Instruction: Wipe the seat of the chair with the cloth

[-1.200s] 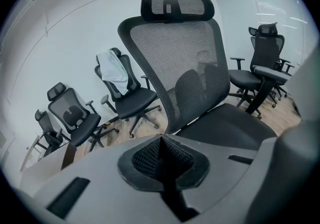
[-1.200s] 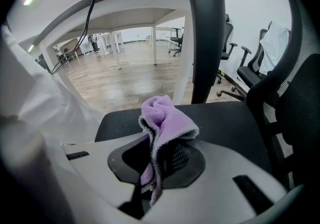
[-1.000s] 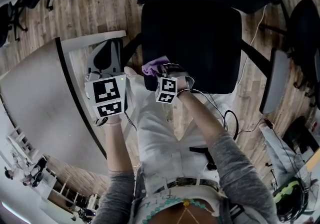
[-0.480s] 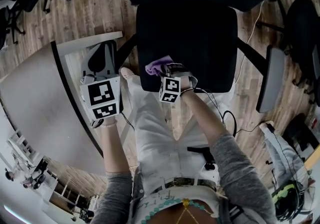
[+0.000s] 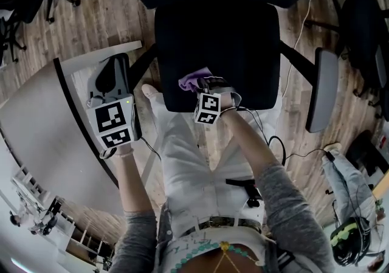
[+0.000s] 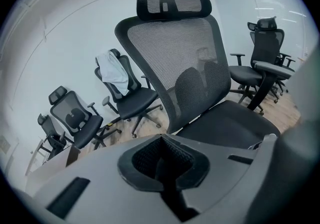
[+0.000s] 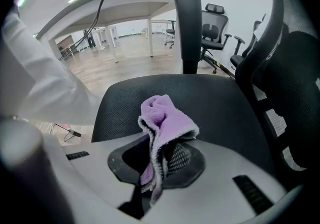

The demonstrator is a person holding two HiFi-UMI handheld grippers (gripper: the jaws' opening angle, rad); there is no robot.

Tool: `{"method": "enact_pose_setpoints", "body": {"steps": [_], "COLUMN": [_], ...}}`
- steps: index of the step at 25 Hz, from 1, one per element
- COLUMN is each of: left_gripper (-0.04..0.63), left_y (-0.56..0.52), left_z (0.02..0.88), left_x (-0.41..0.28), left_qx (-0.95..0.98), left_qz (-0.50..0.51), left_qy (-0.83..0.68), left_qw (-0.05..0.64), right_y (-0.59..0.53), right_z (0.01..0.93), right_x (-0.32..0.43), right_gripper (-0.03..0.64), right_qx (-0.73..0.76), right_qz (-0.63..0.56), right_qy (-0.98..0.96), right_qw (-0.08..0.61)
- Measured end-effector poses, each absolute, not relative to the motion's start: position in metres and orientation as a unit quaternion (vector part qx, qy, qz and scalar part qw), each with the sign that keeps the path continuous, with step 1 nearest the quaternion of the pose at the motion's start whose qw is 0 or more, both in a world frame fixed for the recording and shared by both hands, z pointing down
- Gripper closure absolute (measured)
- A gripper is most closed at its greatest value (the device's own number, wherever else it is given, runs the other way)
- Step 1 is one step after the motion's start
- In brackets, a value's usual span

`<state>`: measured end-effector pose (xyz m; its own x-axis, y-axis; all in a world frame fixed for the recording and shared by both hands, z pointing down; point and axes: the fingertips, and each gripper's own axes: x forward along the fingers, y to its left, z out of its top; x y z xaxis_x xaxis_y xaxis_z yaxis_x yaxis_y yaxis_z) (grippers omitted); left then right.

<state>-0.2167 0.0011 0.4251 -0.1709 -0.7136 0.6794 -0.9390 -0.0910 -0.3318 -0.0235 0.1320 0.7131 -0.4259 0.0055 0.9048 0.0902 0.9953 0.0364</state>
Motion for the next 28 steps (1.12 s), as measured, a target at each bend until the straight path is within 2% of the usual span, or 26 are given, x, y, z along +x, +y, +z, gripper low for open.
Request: {"method": "enact_pose_setpoints", "body": {"steps": [12,28], "left_gripper": [0.588,0.588], "left_y": [0.004,0.003], "left_z": [0.424,0.423], "left_x": [-0.220,-0.219], "left_qx": [0.624,0.624], "left_qz": [0.396,0.394], "left_qy": [-0.659,-0.659], "left_qw": [0.140,0.145], "right_y": [0.128,0.118], "right_z": [0.714,0.721], "right_x": [-0.002,0.068], "right_gripper": [0.569,0.569], "right_qx": [-0.013,0.004], "right_qz": [-0.032,-0.032], "right_qy": [-0.836,-0.815], "right_qw": [0.547,0.579]}}
